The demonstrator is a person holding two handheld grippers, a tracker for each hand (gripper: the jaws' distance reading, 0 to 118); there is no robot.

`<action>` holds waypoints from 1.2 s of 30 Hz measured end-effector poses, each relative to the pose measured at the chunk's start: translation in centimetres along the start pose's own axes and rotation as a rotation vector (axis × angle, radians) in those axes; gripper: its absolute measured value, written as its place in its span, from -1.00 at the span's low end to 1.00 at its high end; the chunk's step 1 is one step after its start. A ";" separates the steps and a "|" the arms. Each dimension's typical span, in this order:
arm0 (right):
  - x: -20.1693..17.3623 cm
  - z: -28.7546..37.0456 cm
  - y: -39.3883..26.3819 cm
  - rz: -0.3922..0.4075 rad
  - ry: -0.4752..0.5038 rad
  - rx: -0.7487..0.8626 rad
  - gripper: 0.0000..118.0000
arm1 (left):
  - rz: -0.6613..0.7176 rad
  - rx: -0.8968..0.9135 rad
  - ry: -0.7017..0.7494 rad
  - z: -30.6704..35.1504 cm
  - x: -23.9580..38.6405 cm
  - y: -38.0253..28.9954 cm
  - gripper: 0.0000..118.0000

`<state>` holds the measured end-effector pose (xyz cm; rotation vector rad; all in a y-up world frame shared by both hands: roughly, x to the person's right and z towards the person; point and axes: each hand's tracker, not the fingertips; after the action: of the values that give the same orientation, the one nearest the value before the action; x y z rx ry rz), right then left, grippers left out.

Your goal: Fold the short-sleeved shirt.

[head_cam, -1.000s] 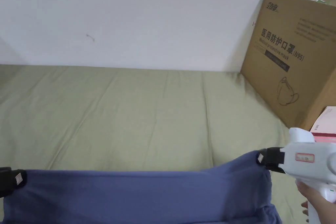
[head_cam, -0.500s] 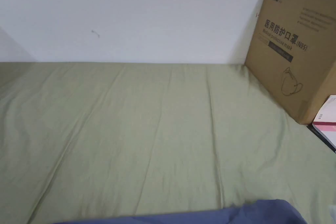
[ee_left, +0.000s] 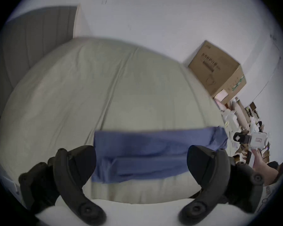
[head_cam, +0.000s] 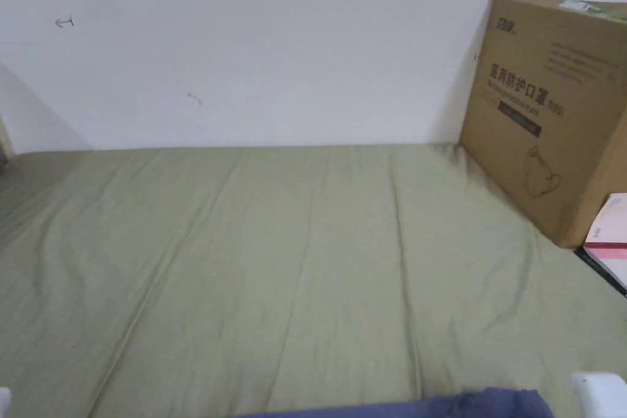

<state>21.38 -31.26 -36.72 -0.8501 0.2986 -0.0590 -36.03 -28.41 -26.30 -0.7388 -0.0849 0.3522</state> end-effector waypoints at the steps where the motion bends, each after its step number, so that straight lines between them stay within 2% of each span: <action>1: -1.1 1.7 0.2 -0.008 0.021 0.057 1.00 | -0.026 0.058 -0.006 0.8 1.3 0.5 0.93; 3: -2.6 3.3 1.1 -0.019 0.037 0.205 1.00 | -0.090 0.203 0.003 2.0 3.9 1.1 0.94; 6: -4.8 6.1 1.5 -0.071 0.076 0.560 0.99 | -0.192 0.463 0.067 3.4 7.6 1.3 0.94; 7: -5.5 6.5 1.5 -0.087 0.077 0.644 0.98 | -0.204 0.553 0.097 3.8 9.0 1.0 0.88; 8: -6.2 6.8 1.8 -0.099 0.073 0.680 0.98 | -0.211 0.621 0.123 3.8 9.7 0.9 0.77; 9: -7.0 7.1 1.9 -0.092 0.058 0.716 0.96 | -0.210 0.660 0.127 4.0 10.5 0.7 0.56; 10: -7.8 7.3 2.1 -0.063 0.020 0.732 0.80 | -0.216 0.696 0.114 4.2 11.2 0.5 0.08; 11: -8.4 7.6 2.1 -0.027 0.009 0.752 0.37 | -0.230 0.720 0.109 4.2 11.8 0.4 -0.40; 12: -8.8 8.0 2.1 0.002 0.021 0.767 -0.47 | -0.251 0.736 0.121 4.1 12.3 0.3 -0.90; 13: -9.7 8.0 2.6 0.042 -0.010 0.772 -1.00 | -0.277 0.751 0.180 4.0 13.0 0.1 -0.99; 14: -10.3 8.0 2.6 0.094 -0.044 0.771 -1.00 | -0.299 0.769 0.225 4.0 13.5 -0.1 -0.99; 16: -10.7 8.2 2.7 0.084 0.006 0.788 -1.00 | -0.305 0.767 0.153 4.2 13.8 -0.1 -0.99; 21: -11.8 8.7 2.7 0.095 -0.028 0.849 -1.00 | -0.275 0.749 0.162 5.3 13.0 1.3 -0.99; 23: -12.4 8.7 2.9 0.100 -0.032 0.851 -1.00 | -0.222 0.590 0.069 5.4 10.6 3.6 -0.99; 25: -12.3 8.9 3.2 0.095 -0.010 0.832 -1.00 | -0.140 0.379 0.047 5.0 7.0 5.5 -0.99; 28: -12.8 8.9 2.9 0.114 0.009 0.797 -1.00 | 0.104 0.009 -0.090 2.6 -0.5 7.0 -0.99; 31: -12.6 8.8 2.6 0.146 0.021 0.759 -1.00 | 0.340 -0.148 -0.279 -0.1 -7.0 4.7 -0.98; 32: -12.6 8.7 2.5 0.156 0.020 0.743 -1.00 | 0.388 -0.184 -0.280 -0.7 -8.3 3.7 -0.90; 33: -12.6 8.6 2.5 0.165 0.018 0.731 -1.00 | 0.419 -0.196 -0.257 -1.3 -9.8 2.8 -0.64; 34: -12.6 8.5 2.4 0.176 0.015 0.716 -1.00 | 0.426 -0.202 -0.206 -1.9 -11.0 2.1 0.12; 35: -12.5 8.4 2.2 0.185 0.009 0.705 -1.00 | 0.436 -0.204 -0.191 -2.6 -11.7 1.1 0.61; 36: -12.5 8.3 2.0 0.190 0.001 0.698 -1.00 | 0.446 -0.206 -0.190 -3.2 -12.3 0.0 0.85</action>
<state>11.60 -21.71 -30.11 -0.1274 0.3291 0.0149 -46.97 -34.66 -28.08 -0.9267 -0.1378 0.8490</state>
